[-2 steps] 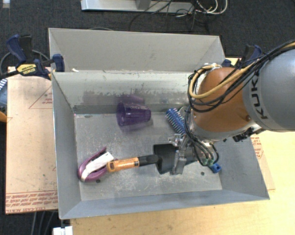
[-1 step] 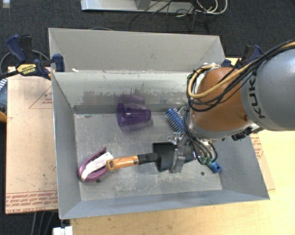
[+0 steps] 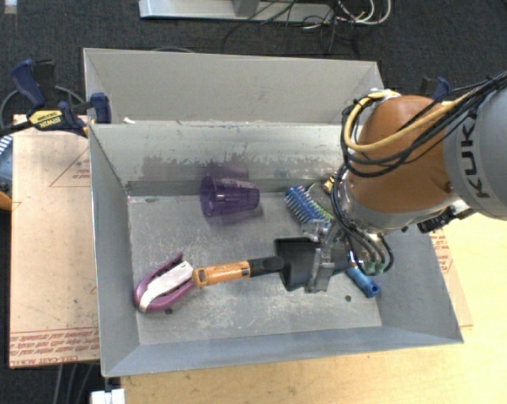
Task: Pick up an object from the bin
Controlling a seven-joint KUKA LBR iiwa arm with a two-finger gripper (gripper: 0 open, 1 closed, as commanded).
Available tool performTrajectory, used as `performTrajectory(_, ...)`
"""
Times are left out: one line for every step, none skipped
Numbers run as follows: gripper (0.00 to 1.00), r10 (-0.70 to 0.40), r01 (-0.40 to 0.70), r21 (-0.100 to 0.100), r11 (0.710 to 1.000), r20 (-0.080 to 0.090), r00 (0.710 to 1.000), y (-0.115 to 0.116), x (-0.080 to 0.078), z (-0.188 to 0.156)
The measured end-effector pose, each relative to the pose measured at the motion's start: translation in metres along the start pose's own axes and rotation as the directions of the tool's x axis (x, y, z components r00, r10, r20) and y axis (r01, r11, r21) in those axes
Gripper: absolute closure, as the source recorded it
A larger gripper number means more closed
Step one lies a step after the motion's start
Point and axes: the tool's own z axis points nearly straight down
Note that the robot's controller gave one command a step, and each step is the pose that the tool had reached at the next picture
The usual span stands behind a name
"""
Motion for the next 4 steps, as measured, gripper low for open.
performTrajectory(1.00, -0.007, 0.007, -0.001, 1.000, 0.011, 1.000, 0.006, -0.011, -0.019)
performTrajectory(1.00, -0.009, 0.009, -0.002, 1.000, 0.012, 1.000, 0.009, -0.014, -0.006)
performTrajectory(1.00, -0.040, 0.040, -0.001, 0.999, 0.010, 0.999, 0.017, -0.020, 0.020)
performTrajectory(1.00, 0.000, 0.000, -0.002, 1.000, 0.009, 1.000, 0.027, -0.021, 0.068)
